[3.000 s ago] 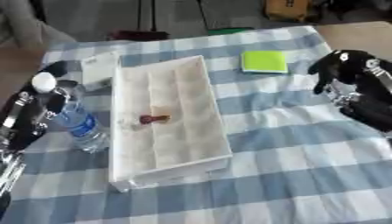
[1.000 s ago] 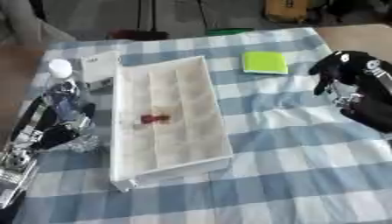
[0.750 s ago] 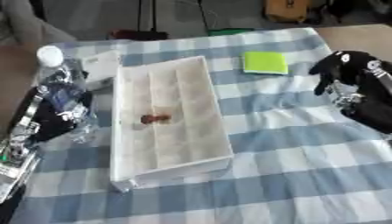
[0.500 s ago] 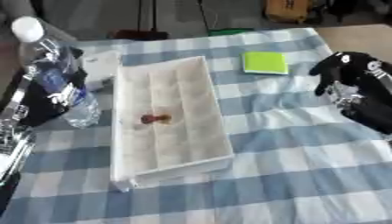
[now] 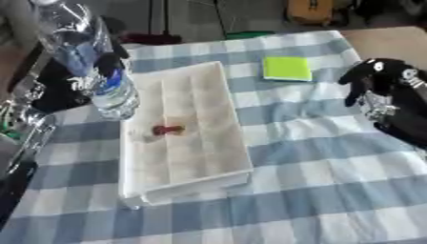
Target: Pick up objects on the table and place them in the box.
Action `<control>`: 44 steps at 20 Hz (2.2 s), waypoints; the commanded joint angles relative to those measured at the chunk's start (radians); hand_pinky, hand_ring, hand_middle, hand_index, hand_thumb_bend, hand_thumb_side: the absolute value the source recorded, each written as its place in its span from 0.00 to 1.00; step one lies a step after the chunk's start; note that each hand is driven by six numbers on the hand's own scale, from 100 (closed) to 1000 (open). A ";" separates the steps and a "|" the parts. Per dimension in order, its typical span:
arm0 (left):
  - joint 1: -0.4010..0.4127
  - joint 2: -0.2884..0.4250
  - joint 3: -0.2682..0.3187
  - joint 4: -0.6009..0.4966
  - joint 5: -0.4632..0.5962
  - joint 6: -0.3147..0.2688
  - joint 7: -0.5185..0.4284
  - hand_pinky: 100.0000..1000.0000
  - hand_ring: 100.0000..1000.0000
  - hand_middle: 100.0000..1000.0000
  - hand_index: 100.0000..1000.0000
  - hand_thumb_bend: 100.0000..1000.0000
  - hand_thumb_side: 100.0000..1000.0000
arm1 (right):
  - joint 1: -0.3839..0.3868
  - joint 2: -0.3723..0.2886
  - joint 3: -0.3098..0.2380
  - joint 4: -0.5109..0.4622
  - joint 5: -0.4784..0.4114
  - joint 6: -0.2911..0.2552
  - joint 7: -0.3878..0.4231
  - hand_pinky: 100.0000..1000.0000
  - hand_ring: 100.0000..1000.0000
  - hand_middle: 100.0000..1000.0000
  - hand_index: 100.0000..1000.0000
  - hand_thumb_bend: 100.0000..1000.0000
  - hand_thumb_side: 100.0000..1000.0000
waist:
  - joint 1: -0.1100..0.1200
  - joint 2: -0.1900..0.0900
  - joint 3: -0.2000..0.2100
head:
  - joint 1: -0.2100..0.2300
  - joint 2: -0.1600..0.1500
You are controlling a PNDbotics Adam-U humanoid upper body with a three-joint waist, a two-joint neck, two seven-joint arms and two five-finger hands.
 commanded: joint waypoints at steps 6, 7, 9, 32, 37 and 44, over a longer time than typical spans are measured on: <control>-0.091 -0.026 -0.100 0.244 -0.172 -0.056 -0.109 0.47 0.58 0.75 0.73 0.00 0.23 | -0.012 -0.005 0.001 -0.006 0.000 -0.003 0.006 0.48 0.40 0.55 0.62 0.00 0.46 | -0.003 -0.018 -0.018 | 0.012 0.004; -0.095 -0.032 -0.104 0.268 -0.187 -0.066 -0.115 0.47 0.59 0.75 0.74 0.00 0.23 | -0.012 -0.005 0.001 -0.006 0.000 -0.003 0.006 0.48 0.40 0.54 0.62 0.00 0.46 | -0.003 -0.018 -0.018 | 0.013 0.004; -0.100 -0.046 -0.116 0.330 -0.227 -0.079 -0.131 0.48 0.63 0.79 0.76 0.00 0.29 | -0.013 -0.003 0.002 -0.006 -0.001 -0.003 0.007 0.48 0.40 0.55 0.62 0.00 0.46 | -0.003 -0.017 -0.020 | 0.013 0.004; -0.069 -0.076 0.019 0.189 -0.124 -0.148 -0.101 0.56 0.85 1.00 0.91 0.57 0.58 | -0.007 -0.001 -0.003 -0.004 0.003 -0.003 0.006 0.48 0.40 0.55 0.62 0.00 0.47 | -0.007 -0.017 -0.013 | 0.003 0.004; -0.041 -0.042 0.096 -0.077 0.017 -0.087 -0.042 0.58 0.84 0.98 0.91 0.65 0.44 | -0.006 -0.001 -0.005 -0.003 0.005 -0.003 0.005 0.48 0.40 0.55 0.62 0.00 0.47 | -0.006 -0.016 -0.008 | -0.002 0.004; -0.018 -0.031 0.172 -0.212 0.148 -0.111 0.018 0.59 0.82 0.95 0.90 0.77 0.27 | -0.003 -0.002 -0.007 -0.001 0.007 -0.004 0.004 0.48 0.40 0.55 0.61 0.00 0.47 | -0.007 -0.017 -0.002 | -0.009 0.004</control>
